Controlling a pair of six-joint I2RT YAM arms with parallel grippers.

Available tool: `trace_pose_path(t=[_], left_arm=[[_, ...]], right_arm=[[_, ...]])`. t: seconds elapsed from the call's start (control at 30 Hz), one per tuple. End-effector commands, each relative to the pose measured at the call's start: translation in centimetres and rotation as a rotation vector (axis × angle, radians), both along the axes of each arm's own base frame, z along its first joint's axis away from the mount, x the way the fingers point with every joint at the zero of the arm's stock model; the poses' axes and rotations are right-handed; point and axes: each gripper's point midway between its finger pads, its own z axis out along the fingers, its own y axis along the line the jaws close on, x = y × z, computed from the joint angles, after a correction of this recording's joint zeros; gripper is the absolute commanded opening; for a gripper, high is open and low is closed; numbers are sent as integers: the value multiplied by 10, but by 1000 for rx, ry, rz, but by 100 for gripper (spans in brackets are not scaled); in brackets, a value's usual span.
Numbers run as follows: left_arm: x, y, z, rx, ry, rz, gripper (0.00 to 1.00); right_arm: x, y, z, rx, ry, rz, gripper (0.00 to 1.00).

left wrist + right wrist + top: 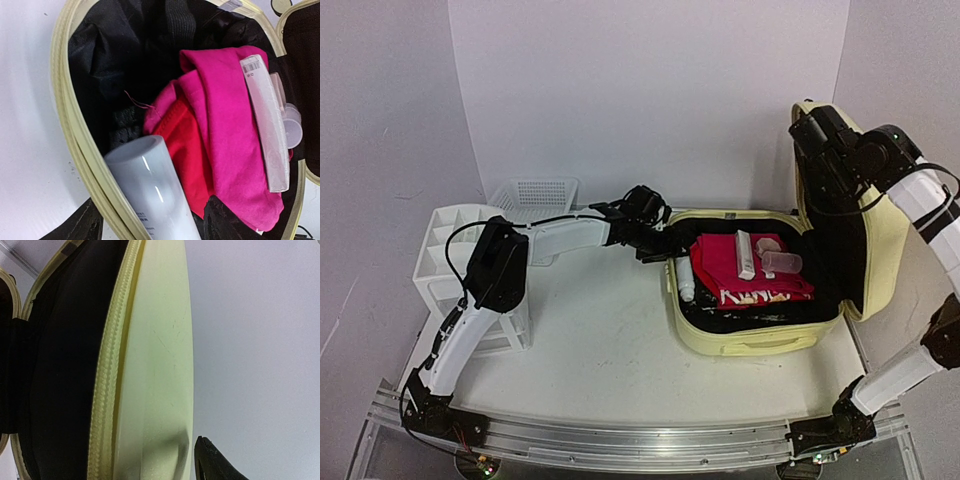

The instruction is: Open, take out, and arrange the luggage

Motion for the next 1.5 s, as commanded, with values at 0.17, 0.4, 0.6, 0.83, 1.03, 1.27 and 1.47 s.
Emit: trace_pose_path(t=[0.17,0.4,0.6,0.83,1.03,1.27,1.47], left_arm=[[-18,-26,71,-137,-165,-109,75],[-24,10,51,-6,-164,-84,80],[-41,43,5,168,-88,-66,79],[-53,98,-27,385,-79,-3,68],[-55,135,-40,514,-102,28,62],[-59,156,-50,586,-102,33,60],[-65,148,-44,540,-79,6,62]], right_arm=[[-8,-33,16,128,-125,-77,70],[-21,-46,46,166,-174,-64,98],[-25,-54,58,193,-219,-75,98],[-19,-53,51,171,-218,-103,98],[-29,-61,56,161,-266,-147,98],[-36,-63,52,209,-277,-116,98],[-29,-52,20,283,-205,-59,98]])
